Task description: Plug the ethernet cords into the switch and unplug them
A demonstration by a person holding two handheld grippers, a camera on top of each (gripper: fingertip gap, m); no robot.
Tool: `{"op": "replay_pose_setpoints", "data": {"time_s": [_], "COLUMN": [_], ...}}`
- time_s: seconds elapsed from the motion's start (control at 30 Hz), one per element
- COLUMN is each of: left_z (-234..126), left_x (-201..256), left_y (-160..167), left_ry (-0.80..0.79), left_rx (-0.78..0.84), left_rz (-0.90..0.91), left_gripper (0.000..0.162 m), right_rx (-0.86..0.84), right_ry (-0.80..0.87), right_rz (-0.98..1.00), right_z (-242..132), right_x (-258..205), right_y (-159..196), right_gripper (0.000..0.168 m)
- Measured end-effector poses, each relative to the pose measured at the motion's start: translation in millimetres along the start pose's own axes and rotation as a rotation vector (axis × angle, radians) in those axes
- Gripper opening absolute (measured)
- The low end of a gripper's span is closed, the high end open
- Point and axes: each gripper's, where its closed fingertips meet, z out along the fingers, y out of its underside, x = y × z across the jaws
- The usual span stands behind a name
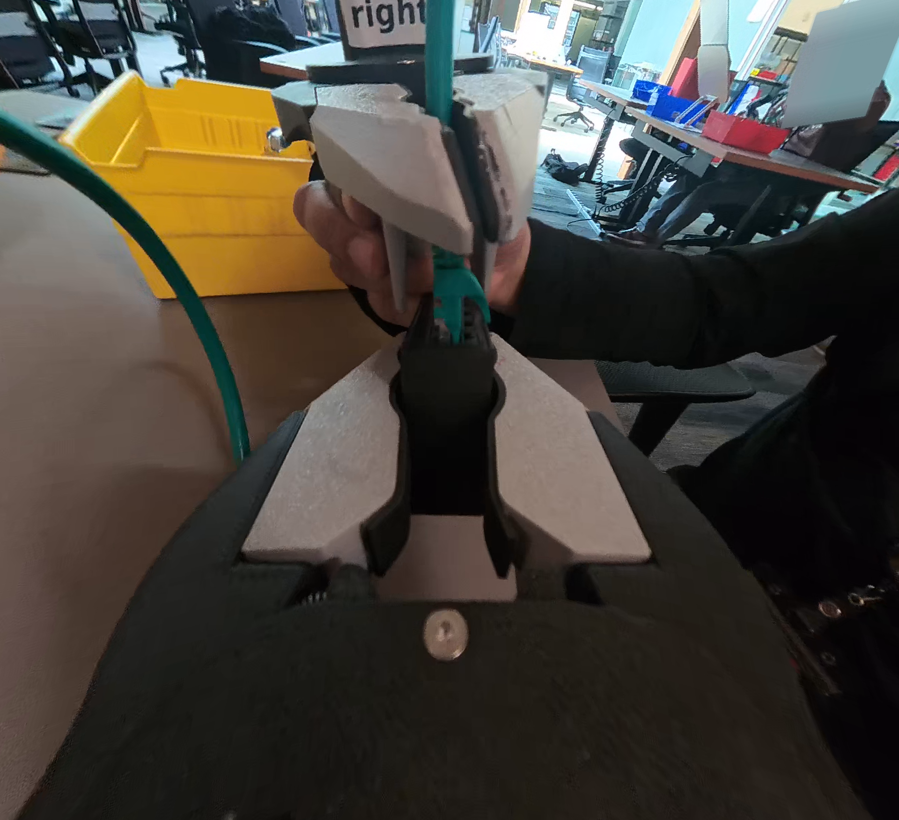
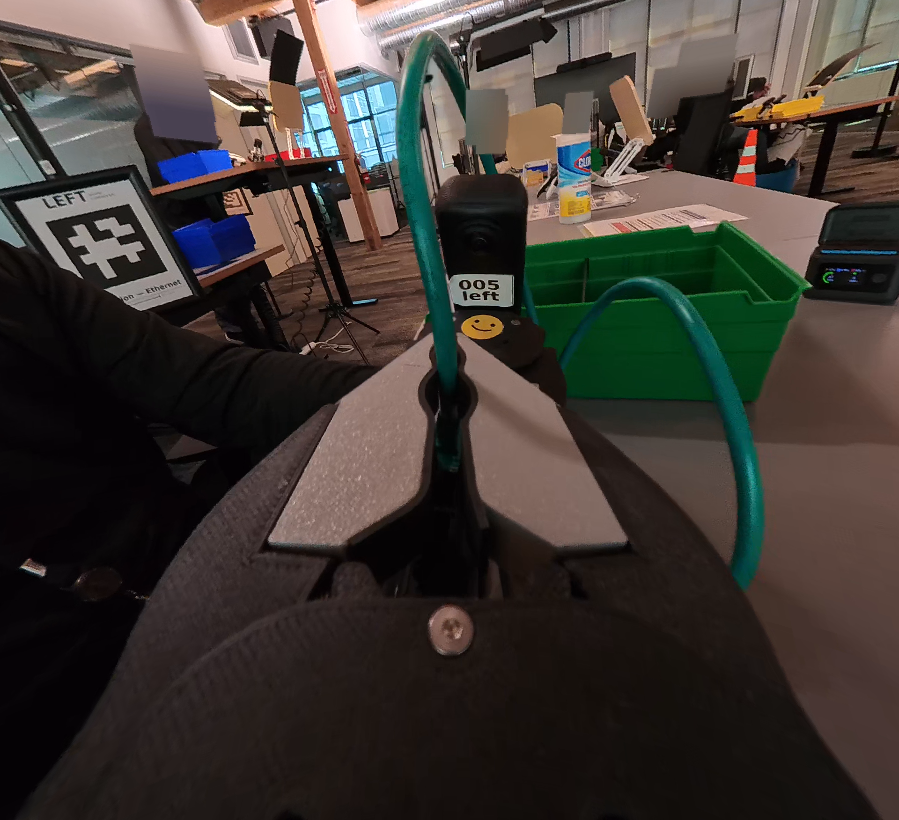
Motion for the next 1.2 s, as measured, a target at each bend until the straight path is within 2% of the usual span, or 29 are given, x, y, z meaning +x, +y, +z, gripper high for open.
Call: {"op": "replay_pose_setpoints", "data": {"time_s": [0.53, 0.8, 1.2], "left_z": [-4, -9, -21], "left_x": [-19, -31, -37], "left_y": [-1, 1, -11], "left_ry": [-0.124, -0.163, -0.175], "left_rx": [0.003, 0.012, 0.097], "left_rz": [0.031, -0.043, -0.101], "left_gripper": [0.026, 0.026, 0.025], "right_rx": [-0.033, -0.083, -0.144], "right_ry": [0.123, 0.223, 0.3], "right_rz": [-0.043, -0.075, -0.12], "right_z": [-2, -5, -21], "right_x": [15, 28, 37], "right_y": [4, 12, 14], "right_gripper": [0.002, 0.02, 0.011]}}
